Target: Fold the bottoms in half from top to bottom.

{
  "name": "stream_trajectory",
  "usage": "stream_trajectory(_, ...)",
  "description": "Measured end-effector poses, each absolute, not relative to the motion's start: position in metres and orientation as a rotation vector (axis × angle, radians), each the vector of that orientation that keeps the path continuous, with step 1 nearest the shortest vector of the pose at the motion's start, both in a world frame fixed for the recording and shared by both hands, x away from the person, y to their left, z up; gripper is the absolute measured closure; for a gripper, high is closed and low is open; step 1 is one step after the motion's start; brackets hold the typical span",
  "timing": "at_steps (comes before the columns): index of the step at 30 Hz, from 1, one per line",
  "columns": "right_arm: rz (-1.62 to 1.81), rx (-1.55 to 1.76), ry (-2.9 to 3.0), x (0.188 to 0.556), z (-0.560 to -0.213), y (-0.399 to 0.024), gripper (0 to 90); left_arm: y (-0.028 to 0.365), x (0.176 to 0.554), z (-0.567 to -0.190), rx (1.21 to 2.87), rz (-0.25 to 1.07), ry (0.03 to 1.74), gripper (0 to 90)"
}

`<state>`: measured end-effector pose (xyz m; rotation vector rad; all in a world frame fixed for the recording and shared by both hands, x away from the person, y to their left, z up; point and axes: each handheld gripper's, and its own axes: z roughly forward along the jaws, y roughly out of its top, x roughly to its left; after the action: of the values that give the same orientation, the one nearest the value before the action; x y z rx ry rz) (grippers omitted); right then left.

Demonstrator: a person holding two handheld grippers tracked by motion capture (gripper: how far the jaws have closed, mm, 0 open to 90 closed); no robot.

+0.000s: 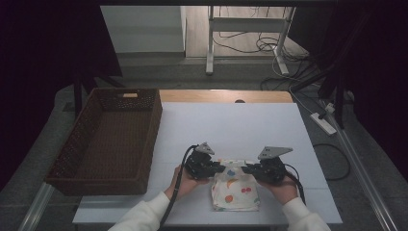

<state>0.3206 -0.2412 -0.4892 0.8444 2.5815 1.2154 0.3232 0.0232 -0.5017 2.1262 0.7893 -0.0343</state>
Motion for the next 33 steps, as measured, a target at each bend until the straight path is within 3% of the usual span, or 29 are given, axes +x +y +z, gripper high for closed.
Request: stream_trajectory(33, 1.209, 0.825, 2.608, 0.300, -0.489, -0.247, 83.7, 0.019, 0.303, -0.504, 2.140, -0.051, 0.769, 78.2)
